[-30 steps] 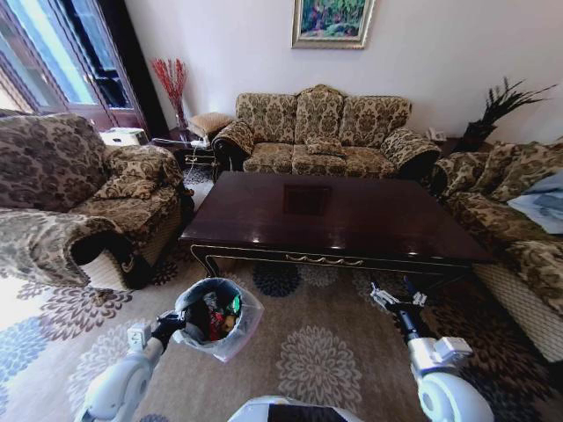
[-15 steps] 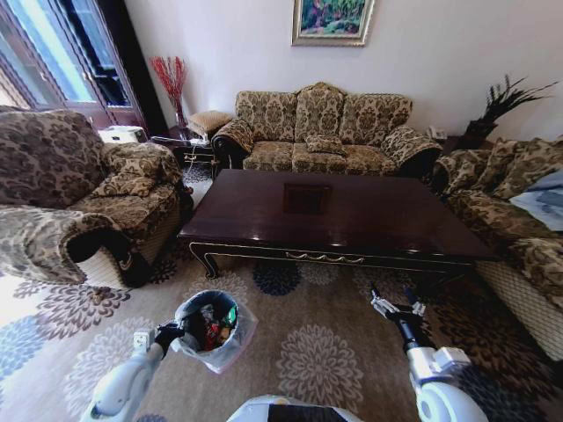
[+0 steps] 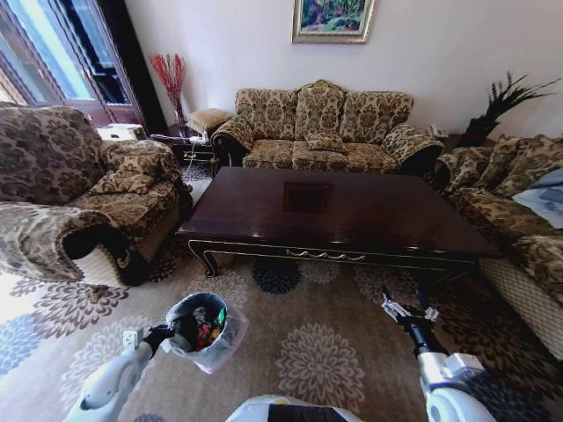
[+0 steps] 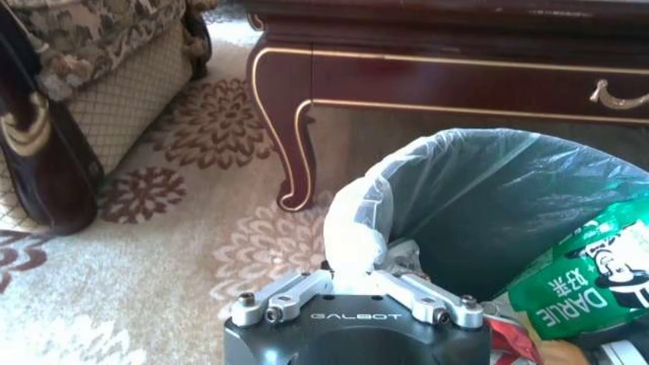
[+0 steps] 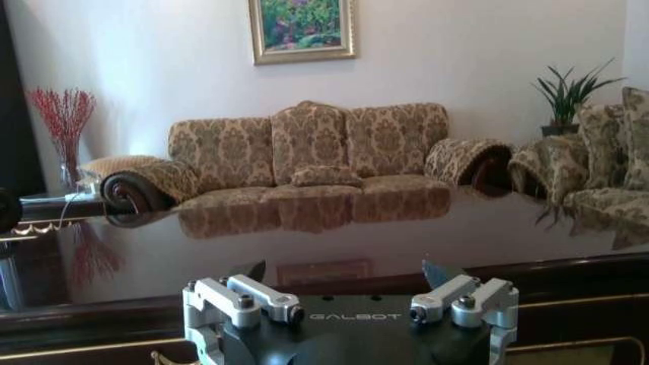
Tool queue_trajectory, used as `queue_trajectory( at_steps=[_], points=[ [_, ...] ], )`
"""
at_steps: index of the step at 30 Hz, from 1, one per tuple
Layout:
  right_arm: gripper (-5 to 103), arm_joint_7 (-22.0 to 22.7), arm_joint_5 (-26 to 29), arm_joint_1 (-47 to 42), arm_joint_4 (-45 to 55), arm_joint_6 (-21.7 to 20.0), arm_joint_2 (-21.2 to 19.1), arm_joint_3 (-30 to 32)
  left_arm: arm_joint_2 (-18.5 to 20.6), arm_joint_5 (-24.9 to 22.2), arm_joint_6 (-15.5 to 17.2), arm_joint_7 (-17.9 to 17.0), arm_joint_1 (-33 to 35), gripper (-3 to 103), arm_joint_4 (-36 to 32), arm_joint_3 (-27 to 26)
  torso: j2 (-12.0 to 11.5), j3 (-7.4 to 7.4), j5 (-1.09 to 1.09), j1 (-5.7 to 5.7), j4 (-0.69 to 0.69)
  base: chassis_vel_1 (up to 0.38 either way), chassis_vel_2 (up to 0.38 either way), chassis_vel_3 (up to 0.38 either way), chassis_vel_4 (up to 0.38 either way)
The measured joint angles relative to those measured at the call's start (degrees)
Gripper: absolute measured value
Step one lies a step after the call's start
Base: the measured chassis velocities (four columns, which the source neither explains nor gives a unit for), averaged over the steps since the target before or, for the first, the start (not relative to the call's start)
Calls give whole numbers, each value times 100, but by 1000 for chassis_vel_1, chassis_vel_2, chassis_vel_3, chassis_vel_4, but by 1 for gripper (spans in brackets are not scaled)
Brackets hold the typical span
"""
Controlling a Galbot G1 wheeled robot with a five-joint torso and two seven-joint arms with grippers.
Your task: Move to the front of the table and place the trash on the table into the trash bin.
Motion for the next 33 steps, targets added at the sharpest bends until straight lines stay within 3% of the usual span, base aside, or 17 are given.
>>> queue_trajectory(
  at_steps=[4,12,16,23,33],
  points=[
    [100,-3,-52,11,-20,22,52,-2,71,-1,-95,327,-70,2,169,13,-107,-61,0,-45,0,0,0,0,0],
    [100,-13,-142,9,-51,75,161,-49,165,-14,-188,337,-270,2,504,55,-274,-152,-1,-121,-1,0,0,0,0],
    [100,-36,-218,-51,-70,147,191,-37,300,46,-343,531,-360,2,816,68,-403,-225,0,-179,0,0,0,0,0],
    [100,-63,-288,-117,-83,198,133,-8,386,125,-596,517,-467,2,1207,101,-594,-338,1,-254,1,0,0,0,0],
    [100,-64,-360,-116,-221,284,155,26,513,203,-669,695,-765,2,1742,196,-822,-471,1,-350,-1,0,0,0,0]
  ],
)
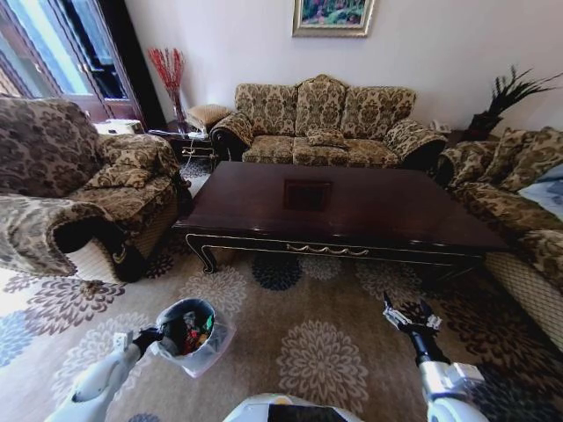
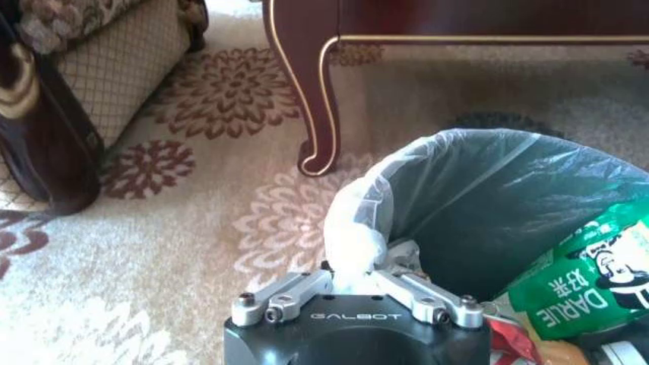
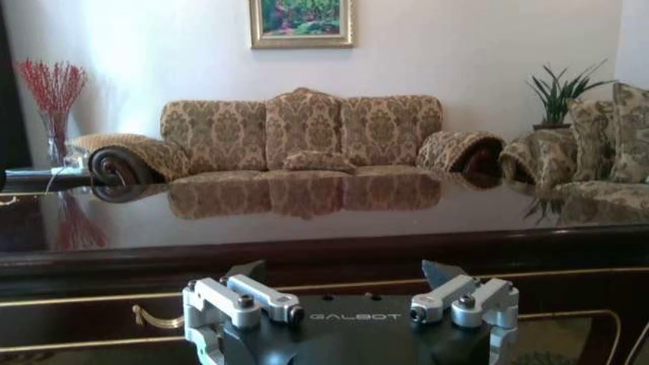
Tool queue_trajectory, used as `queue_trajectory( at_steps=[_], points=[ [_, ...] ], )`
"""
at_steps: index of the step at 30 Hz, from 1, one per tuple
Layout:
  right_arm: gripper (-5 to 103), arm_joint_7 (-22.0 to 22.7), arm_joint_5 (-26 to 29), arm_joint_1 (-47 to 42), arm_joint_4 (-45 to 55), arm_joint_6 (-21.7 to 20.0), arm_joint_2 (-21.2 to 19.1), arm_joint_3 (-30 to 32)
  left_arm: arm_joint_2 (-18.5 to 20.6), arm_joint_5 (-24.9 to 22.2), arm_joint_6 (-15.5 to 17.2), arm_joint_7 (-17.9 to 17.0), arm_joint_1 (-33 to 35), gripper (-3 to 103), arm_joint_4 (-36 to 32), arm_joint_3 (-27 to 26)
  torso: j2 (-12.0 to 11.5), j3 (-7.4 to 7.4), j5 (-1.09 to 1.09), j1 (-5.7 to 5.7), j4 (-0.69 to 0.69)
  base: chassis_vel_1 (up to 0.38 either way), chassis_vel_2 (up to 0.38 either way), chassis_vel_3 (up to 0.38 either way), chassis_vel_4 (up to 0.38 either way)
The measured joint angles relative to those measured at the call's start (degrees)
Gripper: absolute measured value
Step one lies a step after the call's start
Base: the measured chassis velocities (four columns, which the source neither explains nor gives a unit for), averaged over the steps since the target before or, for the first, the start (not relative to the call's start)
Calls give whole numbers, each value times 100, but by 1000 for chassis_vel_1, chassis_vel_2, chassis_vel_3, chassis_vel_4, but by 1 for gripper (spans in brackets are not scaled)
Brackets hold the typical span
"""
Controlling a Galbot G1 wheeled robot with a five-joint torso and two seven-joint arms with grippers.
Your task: Move to the front of the table and place the trash on the table into the trash bin.
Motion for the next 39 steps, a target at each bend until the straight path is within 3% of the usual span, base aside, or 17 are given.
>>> queue_trajectory(
  at_steps=[19,39],
  points=[
    [100,-181,-113,78,-238,233,24,-20,211,130,56,457,-357,2,509,143,-441,-258,0,-184,0,0,0,0,0],
    [100,-380,-121,58,-387,446,100,20,314,114,159,251,-350,2,389,128,-925,-549,0,-377,0,0,0,0,0]
  ],
)
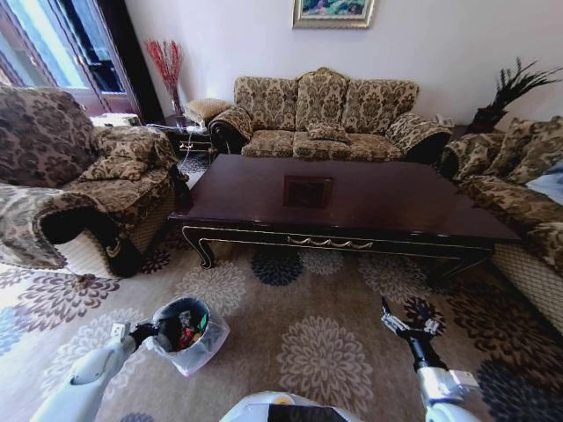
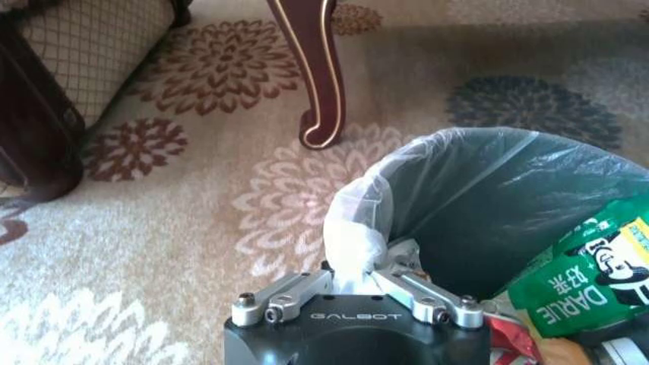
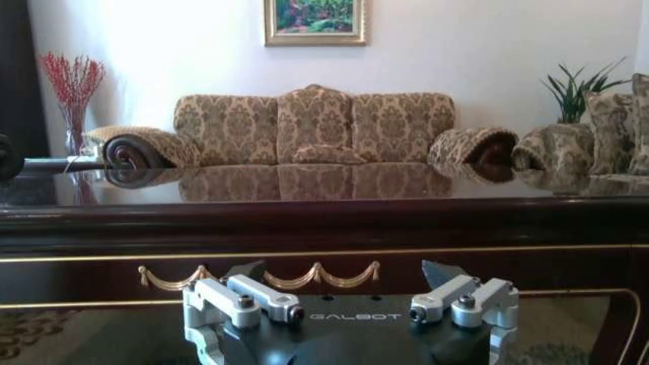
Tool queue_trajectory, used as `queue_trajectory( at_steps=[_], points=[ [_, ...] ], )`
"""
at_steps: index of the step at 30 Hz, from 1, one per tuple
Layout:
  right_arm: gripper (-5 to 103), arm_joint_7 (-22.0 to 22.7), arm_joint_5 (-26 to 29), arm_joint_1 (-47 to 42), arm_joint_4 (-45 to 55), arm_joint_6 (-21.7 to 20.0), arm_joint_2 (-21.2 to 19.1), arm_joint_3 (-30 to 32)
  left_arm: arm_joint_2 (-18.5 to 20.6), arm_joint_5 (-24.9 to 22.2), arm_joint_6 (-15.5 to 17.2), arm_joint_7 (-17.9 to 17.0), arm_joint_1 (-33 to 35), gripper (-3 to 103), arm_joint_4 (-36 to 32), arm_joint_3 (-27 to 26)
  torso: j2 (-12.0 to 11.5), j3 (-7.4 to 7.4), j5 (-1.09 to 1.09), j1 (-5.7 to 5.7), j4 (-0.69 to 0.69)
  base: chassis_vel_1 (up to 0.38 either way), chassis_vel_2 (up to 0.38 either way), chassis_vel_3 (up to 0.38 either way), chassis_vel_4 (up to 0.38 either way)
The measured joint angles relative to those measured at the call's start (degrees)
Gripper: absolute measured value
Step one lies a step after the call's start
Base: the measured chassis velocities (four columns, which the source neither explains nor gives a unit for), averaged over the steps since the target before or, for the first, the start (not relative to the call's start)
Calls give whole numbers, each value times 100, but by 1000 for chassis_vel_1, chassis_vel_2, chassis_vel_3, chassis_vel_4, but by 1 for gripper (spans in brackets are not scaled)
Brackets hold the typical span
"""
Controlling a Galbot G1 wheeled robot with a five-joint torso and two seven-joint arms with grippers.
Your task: Move to the front of the table and place the trash on the table into the trash bin.
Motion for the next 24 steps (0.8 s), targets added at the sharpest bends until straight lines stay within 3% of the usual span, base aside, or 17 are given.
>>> queue_trajectory(
  at_steps=[16,24],
  points=[
    [100,-77,0,-60,-19,101,12,48,60,-6,112,76,33,1,-66,-42,-318,-198,0,-120,0,0,0,0,0],
    [100,-107,7,-65,-30,142,31,58,99,-58,129,82,50,33,-98,-75,-328,-205,-1,-124,0,0,0,0,0]
  ],
)
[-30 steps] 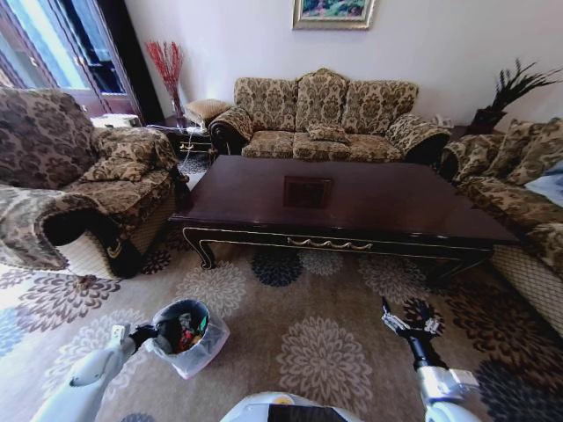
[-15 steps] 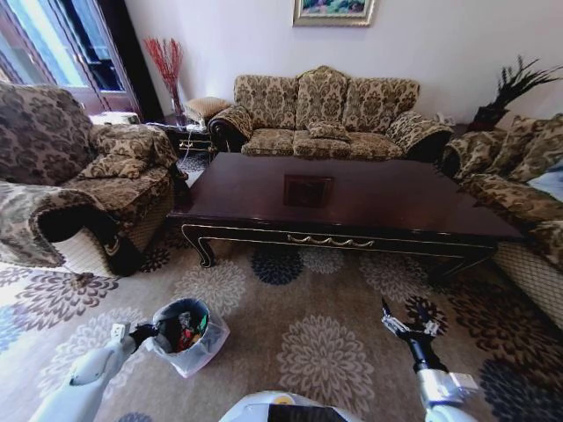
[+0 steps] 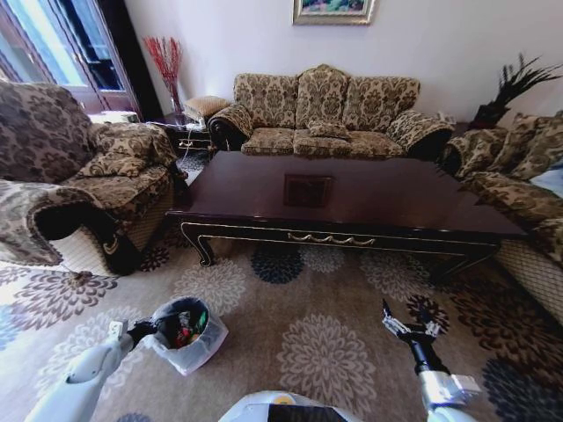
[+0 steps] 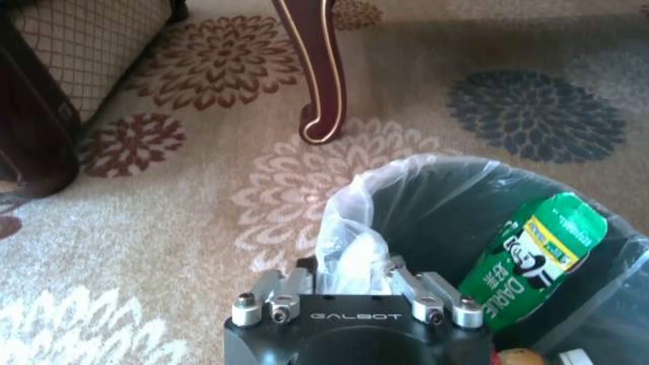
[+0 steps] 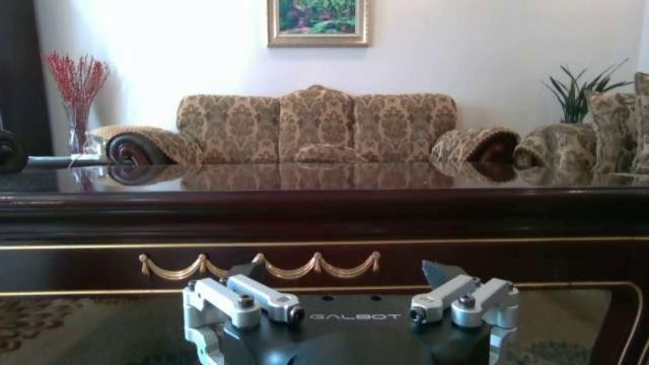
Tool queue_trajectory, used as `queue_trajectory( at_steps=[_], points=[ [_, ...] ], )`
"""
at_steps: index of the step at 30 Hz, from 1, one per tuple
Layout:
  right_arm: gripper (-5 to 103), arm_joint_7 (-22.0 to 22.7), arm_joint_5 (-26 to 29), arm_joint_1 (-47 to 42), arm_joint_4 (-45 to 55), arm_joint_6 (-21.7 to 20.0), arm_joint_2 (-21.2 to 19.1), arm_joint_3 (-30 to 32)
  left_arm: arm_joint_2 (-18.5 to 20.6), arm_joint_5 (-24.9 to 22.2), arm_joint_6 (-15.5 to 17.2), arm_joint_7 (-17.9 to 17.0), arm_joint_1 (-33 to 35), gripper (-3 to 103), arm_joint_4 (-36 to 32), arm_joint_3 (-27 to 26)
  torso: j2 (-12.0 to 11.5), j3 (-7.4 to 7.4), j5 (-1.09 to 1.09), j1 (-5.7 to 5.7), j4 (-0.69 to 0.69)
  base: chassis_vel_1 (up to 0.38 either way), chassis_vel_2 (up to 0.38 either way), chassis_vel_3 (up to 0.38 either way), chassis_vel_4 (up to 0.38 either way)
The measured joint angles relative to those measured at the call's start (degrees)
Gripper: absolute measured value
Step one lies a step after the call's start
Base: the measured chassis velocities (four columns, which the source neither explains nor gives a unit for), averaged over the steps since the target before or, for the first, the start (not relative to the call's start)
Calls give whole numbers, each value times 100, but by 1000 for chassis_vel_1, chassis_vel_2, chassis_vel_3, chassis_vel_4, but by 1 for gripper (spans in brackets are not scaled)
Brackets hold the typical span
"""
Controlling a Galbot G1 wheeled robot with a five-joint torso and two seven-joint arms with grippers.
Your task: Move to the front of the table and place the trash on the table into the trash bin.
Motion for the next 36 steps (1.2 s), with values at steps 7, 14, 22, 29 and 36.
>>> queue_trajectory(
  at_steps=[7,14,22,29,36],
  points=[
    [100,-26,1,-13,-29,44,38,4,115,-201,-5,18,72,61,-100,-120,20,12,1,8,0,0,0,0,0],
    [100,-27,32,10,-58,73,41,48,186,-534,33,-37,223,88,-682,-541,35,20,2,14,1,0,0,0,0],
    [100,-23,182,42,116,-39,-45,145,258,-1365,186,-946,370,100,-2233,-1127,46,27,2,19,0,0,0,0,0],
    [100,488,-54,2,1209,-795,-85,143,-619,-1664,324,-2458,731,100,-4651,-1317,52,31,0,21,0,0,0,0,0],
    [100,597,-72,-76,2385,-1563,-203,-48,-1813,-954,269,-2801,1298,100,-6229,-886,58,33,3,22,1,0,0,0,0]
  ],
)
